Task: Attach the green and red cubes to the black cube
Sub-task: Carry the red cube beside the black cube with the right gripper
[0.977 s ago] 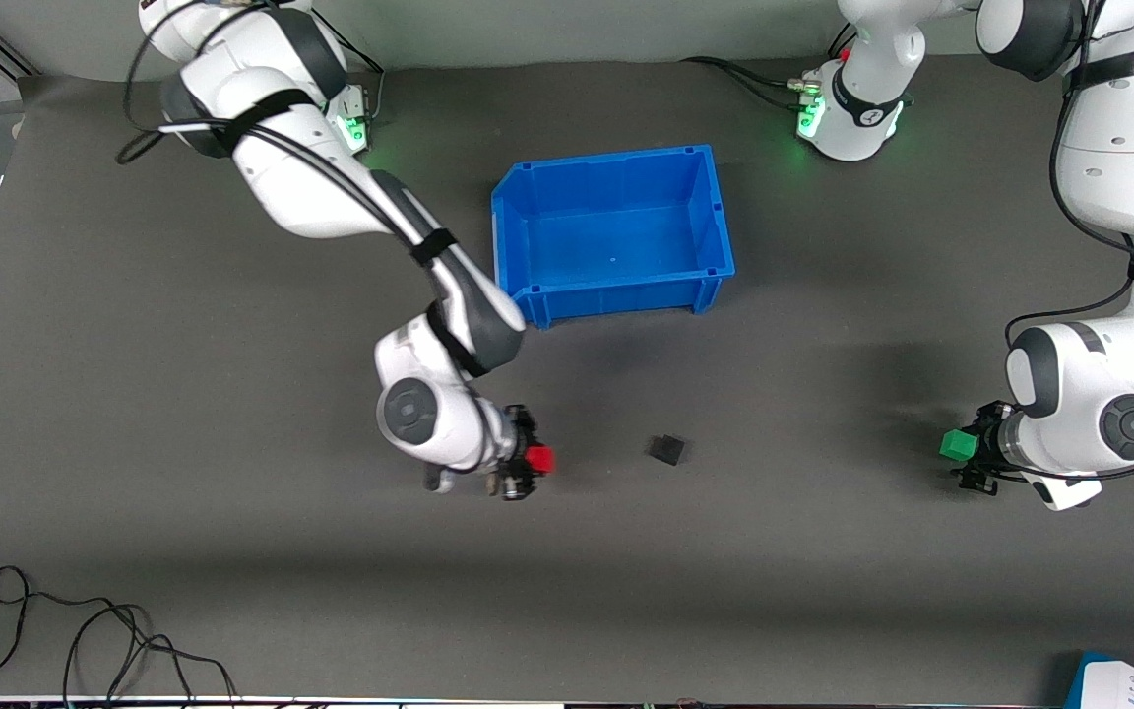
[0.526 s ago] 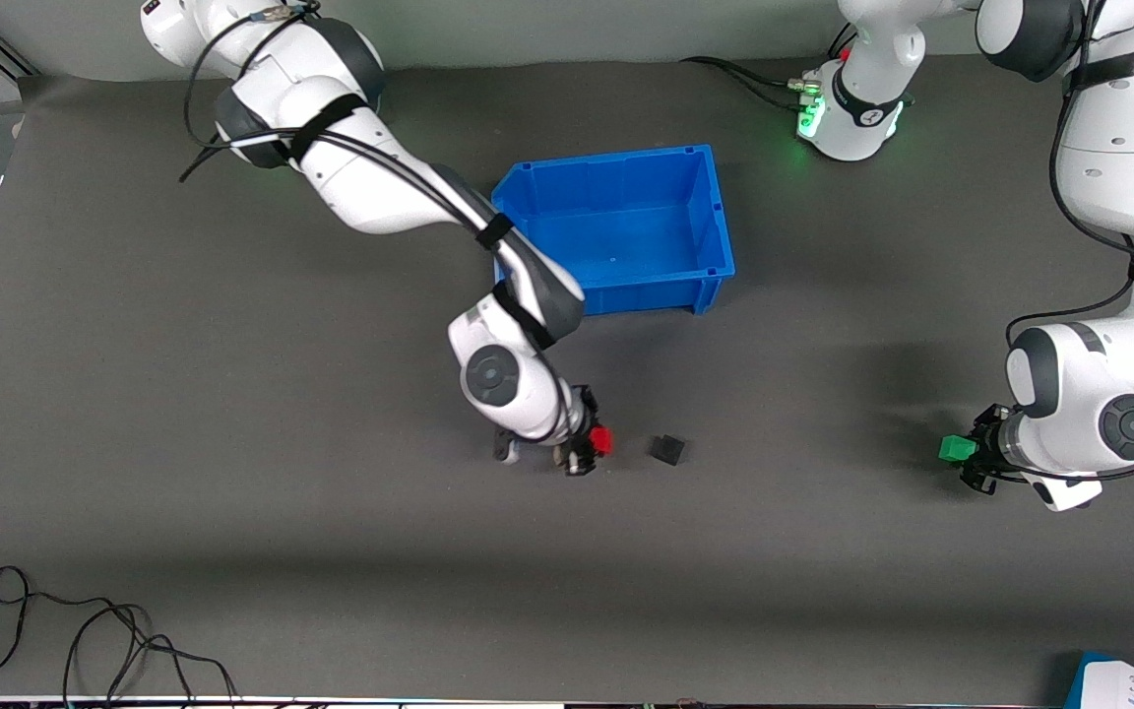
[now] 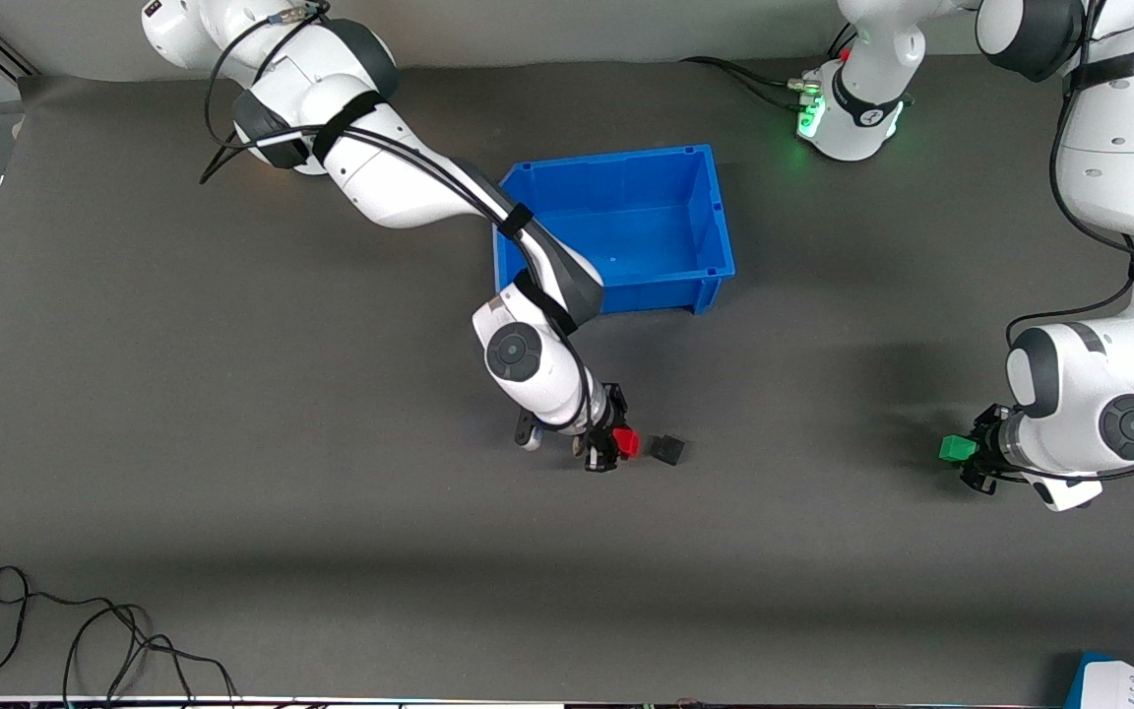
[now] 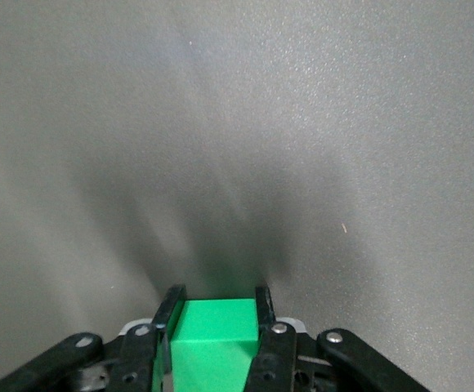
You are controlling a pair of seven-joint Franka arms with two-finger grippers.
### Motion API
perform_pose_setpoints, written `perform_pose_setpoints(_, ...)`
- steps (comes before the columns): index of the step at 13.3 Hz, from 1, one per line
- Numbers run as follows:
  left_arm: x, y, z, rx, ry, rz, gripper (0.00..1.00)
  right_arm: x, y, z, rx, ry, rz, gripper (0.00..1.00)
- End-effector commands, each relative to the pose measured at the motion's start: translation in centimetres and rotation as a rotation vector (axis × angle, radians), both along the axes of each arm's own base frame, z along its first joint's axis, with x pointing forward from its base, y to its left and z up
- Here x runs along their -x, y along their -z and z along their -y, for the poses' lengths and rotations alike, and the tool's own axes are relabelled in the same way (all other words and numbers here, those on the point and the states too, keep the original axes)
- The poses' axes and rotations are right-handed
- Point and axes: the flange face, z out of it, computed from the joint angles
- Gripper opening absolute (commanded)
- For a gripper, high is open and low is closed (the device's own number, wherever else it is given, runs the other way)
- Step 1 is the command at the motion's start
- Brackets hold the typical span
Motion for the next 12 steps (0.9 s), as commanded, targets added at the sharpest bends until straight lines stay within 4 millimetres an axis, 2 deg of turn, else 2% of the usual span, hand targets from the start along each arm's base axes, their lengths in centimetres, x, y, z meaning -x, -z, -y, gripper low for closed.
perform_pose_setpoints(1,-0.8,-1.3,0.8,-0.006,-0.073,0.019,0.0,-0.1,1.6,-0.7,-0.04,0.044,0.024,0.16)
perform_pose_setpoints(3,-1.6,-2.1,2.8,-0.009,-0.108,0.04,0.0,0.5,2.7,-1.1,-0.037,0.031,0.026,0.16)
perform_pose_setpoints(5,-2.4,-2.8,5.1,-0.011,-0.138,0.061,0.0,0.6,2.6,-1.3,-0.036,0.025,0.029,0.16)
perform_pose_setpoints(8,-2.9,-3.1,10.6,-0.015,-0.194,0.076,0.0,0.9,2.6,-1.7,-0.035,0.017,0.03,0.16)
perform_pose_setpoints(9,-2.9,-3.1,12.5,-0.015,-0.21,0.077,0.0,1.5,2.6,-2.3,-0.035,0.005,0.031,0.16)
perform_pose_setpoints(12,-2.4,-3.2,17.5,-0.016,-0.234,0.078,0.0,1.6,2.7,-2.4,-0.021,-0.011,0.032,0.16)
